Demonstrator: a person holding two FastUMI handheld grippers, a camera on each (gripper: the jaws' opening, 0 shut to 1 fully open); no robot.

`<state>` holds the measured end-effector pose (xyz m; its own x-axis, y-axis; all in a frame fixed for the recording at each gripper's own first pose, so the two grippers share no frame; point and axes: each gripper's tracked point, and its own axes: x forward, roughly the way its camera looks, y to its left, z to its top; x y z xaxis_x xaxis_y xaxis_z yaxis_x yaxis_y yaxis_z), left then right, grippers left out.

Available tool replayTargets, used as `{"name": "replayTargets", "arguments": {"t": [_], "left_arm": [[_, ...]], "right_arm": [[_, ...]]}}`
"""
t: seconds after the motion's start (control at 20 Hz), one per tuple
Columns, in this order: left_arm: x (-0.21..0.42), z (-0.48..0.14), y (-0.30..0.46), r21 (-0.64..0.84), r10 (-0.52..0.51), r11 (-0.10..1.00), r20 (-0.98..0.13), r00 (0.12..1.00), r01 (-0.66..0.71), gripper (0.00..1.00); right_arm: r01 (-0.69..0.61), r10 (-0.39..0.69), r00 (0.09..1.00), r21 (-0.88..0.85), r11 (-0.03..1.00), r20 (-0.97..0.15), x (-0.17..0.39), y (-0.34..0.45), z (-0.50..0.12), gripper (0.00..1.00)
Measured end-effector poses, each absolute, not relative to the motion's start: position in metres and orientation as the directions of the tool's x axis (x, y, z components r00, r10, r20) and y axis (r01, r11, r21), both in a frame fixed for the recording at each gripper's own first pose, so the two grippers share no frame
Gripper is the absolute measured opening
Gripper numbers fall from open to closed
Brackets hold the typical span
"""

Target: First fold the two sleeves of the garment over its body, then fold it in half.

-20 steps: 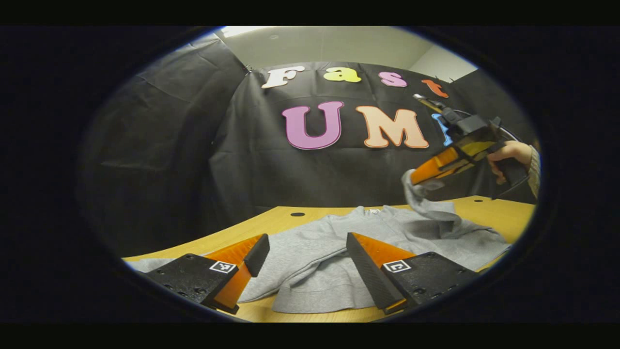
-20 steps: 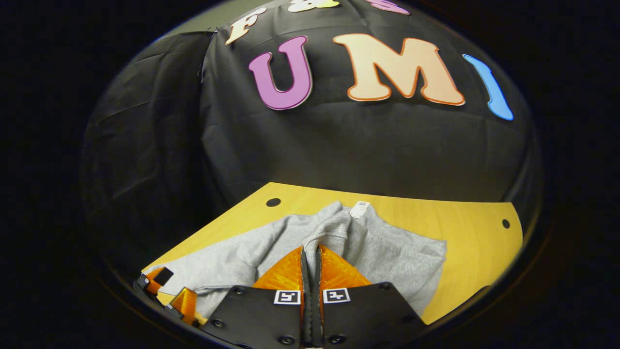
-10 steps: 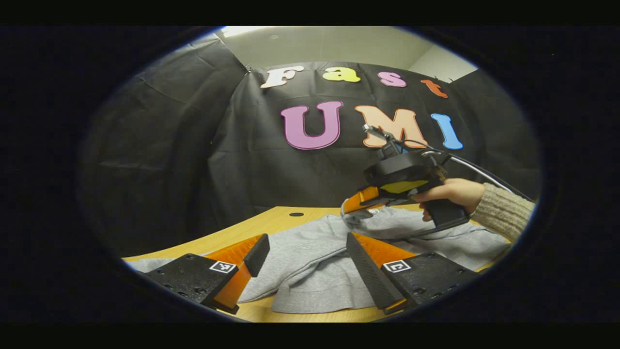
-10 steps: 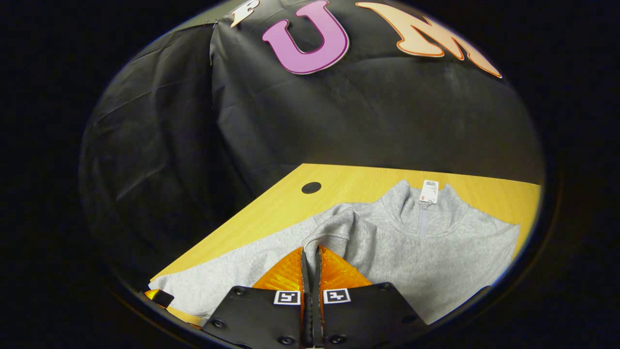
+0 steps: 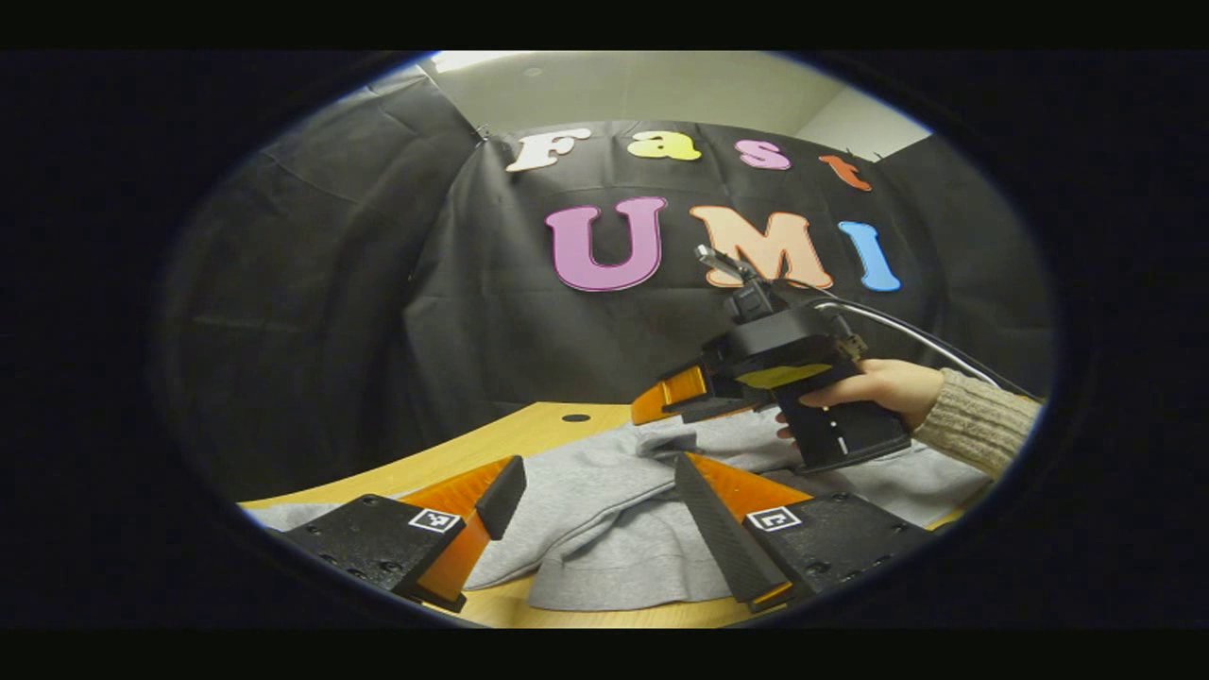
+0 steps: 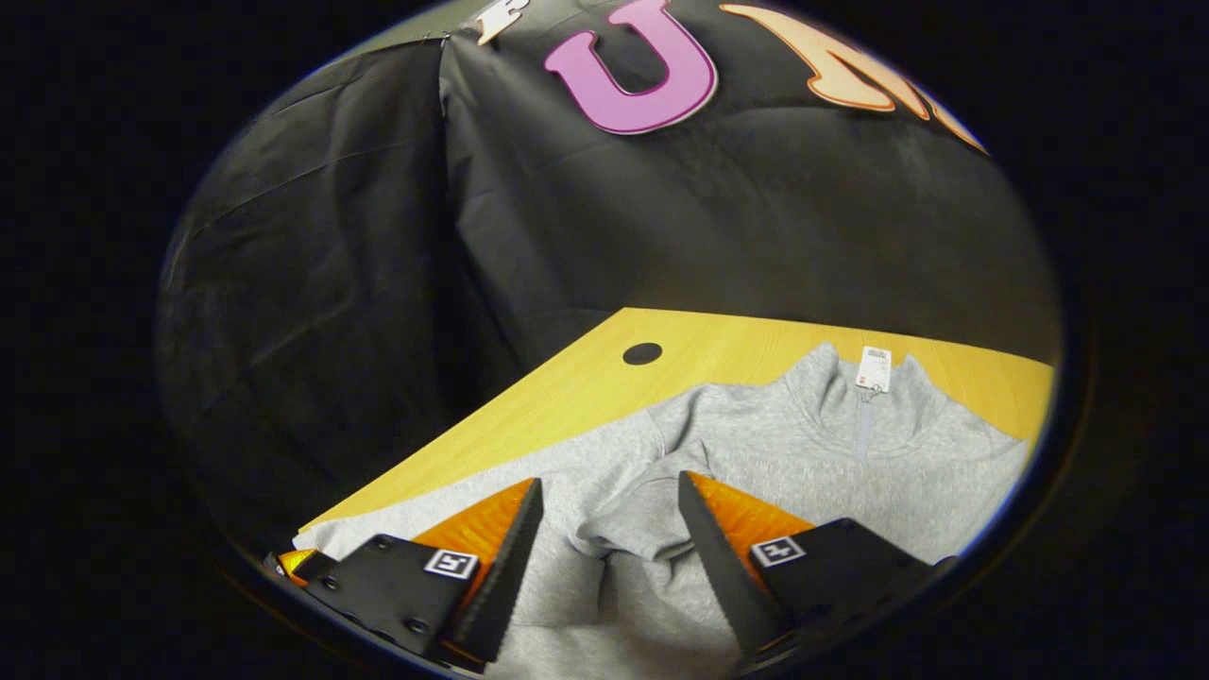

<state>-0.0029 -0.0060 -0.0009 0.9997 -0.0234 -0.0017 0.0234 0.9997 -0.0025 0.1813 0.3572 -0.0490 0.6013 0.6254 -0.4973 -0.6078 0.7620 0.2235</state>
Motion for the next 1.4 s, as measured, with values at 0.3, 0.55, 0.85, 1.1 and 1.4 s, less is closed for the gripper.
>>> {"name": "replayTargets", "arguments": {"t": [0.3,0.55,0.85,1.1,1.4], "left_arm": [[-0.002,-0.001,-0.006,-0.001,-0.019,1.0,-0.004,1.0,0.019,0.94],[0.004,-0.006,0.013,0.052,0.032,0.998,-0.023,0.999,-0.031,0.93],[-0.003,-0.011,0.04,0.062,0.056,0.997,-0.138,0.989,-0.048,0.92],[-0.032,-0.013,0.106,0.113,0.131,0.988,-0.262,0.956,-0.105,0.94],[-0.085,-0.044,0.193,0.156,0.272,0.961,-0.405,0.873,-0.227,0.95]], "right_arm": [[-0.641,0.629,0.648,0.138,0.755,-0.43,0.163,0.333,-0.013,0.98],[-0.591,0.59,0.731,0.115,0.798,-0.342,0.133,0.246,0.027,0.98],[-0.461,0.468,0.851,0.086,0.883,-0.238,0.089,0.134,0.048,0.93],[-0.339,0.335,0.916,0.02,0.94,-0.222,0.053,0.064,0.034,0.97],[-0.246,0.263,0.943,0.107,0.963,-0.202,0.023,0.023,0.026,0.97]]}}
